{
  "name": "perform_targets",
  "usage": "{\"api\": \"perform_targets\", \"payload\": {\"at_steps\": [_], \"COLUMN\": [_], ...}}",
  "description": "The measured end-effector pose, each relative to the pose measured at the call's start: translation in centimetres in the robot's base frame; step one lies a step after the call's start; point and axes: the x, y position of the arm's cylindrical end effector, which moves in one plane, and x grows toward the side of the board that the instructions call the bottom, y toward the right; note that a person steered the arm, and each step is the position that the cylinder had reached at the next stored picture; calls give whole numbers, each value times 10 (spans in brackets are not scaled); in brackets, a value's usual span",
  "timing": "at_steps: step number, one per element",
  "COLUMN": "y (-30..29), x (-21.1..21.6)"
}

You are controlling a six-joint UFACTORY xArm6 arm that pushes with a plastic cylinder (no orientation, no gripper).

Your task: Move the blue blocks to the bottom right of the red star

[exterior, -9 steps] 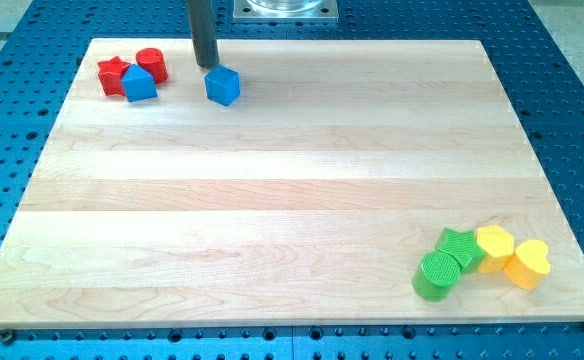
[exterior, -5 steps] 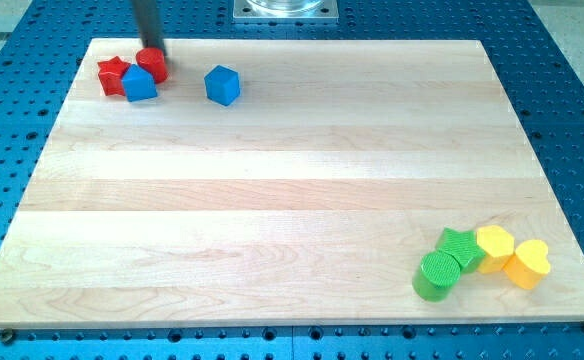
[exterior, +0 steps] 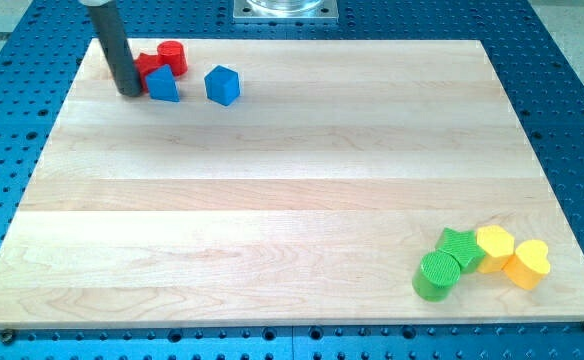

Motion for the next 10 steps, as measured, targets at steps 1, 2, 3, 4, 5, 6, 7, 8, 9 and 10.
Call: {"api": "perform_targets", "payload": {"at_steps": [1, 2, 3, 4, 5, 6, 7, 8, 9, 10], "y": [54, 71, 72, 61, 107, 127, 154, 152, 135, 117], "x": [0, 6, 11, 4, -17, -33, -42, -22, 0, 23]}}
